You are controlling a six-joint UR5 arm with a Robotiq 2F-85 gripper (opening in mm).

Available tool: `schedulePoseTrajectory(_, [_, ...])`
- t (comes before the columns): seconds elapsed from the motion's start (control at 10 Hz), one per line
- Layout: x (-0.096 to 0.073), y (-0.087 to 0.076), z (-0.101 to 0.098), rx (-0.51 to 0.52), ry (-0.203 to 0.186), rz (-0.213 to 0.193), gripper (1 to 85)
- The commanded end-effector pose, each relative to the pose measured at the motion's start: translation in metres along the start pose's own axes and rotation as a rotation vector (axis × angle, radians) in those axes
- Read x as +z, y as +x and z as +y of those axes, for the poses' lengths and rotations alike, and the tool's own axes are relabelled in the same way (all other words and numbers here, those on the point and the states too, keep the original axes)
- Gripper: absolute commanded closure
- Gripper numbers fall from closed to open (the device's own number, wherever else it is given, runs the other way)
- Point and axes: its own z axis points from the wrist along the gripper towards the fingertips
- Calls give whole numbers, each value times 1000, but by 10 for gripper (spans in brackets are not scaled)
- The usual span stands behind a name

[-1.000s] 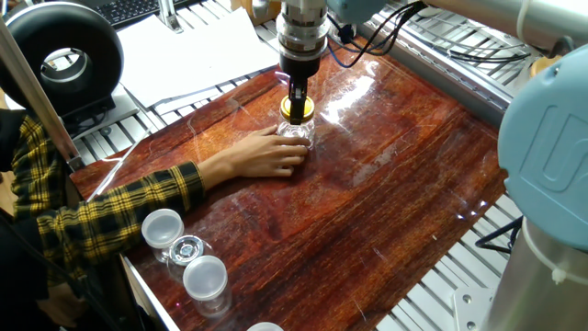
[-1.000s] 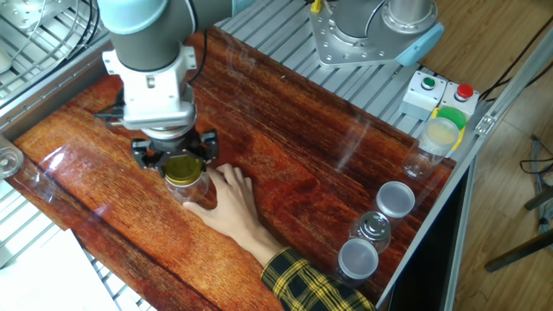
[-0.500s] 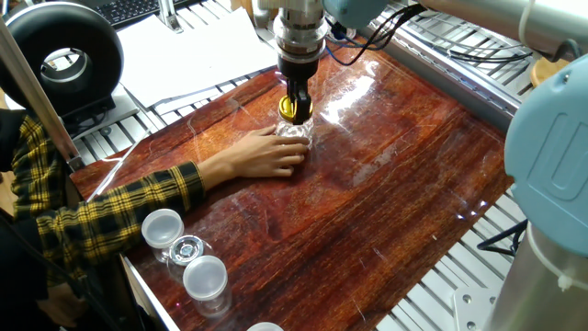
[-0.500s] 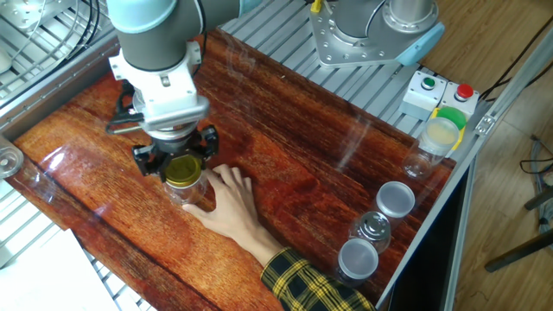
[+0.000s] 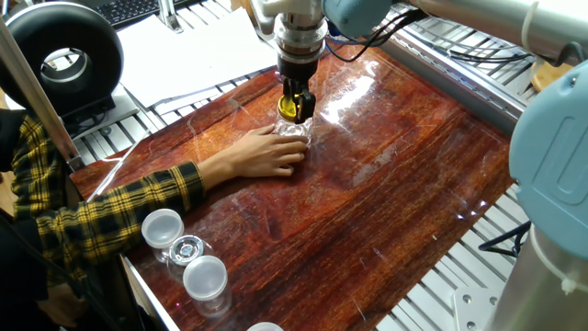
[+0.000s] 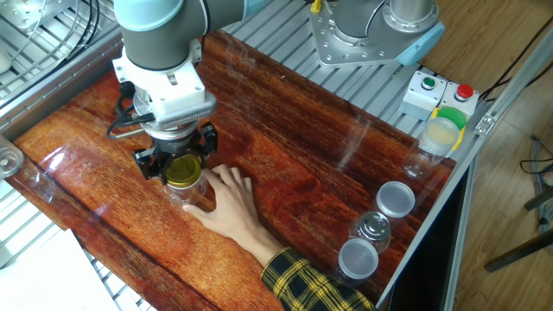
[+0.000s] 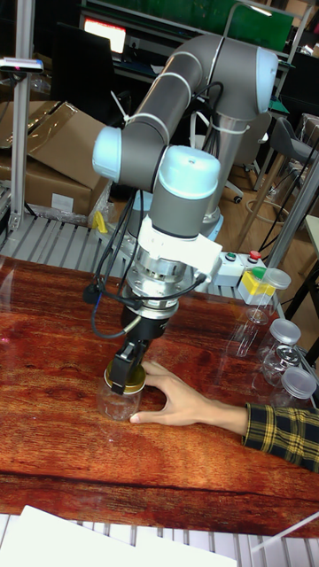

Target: Unscrew the lid from the jar

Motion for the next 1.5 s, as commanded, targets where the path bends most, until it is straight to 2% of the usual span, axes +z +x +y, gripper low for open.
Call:
schedulePoseTrajectory(0.0, [-1, 4, 0, -21, -2, -10, 163])
schedulePoseTrajectory(0.3, [-6, 4, -2, -31, 10, 19, 110])
schedulePoseTrajectory(0.4, [-3, -2, -2, -21, 8, 7, 107])
schedulePoseTrajectory(0.6, [-1, -2, 0, 14, -5, 4, 93])
schedulePoseTrajectory(0.7, [-2, 3, 5, 96, -28, 14, 97])
schedulePoseTrajectory(0.9, [-6, 23, 14, 309, -69, 72, 97])
schedulePoseTrajectory(1.0, [-7, 25, 14, 364, -82, 70, 90])
schedulePoseTrajectory(1.1, [-8, 21, 19, 454, -113, 54, 70])
schedulePoseTrajectory(1.4, [-4, 17, 17, 658, -131, 50, 60])
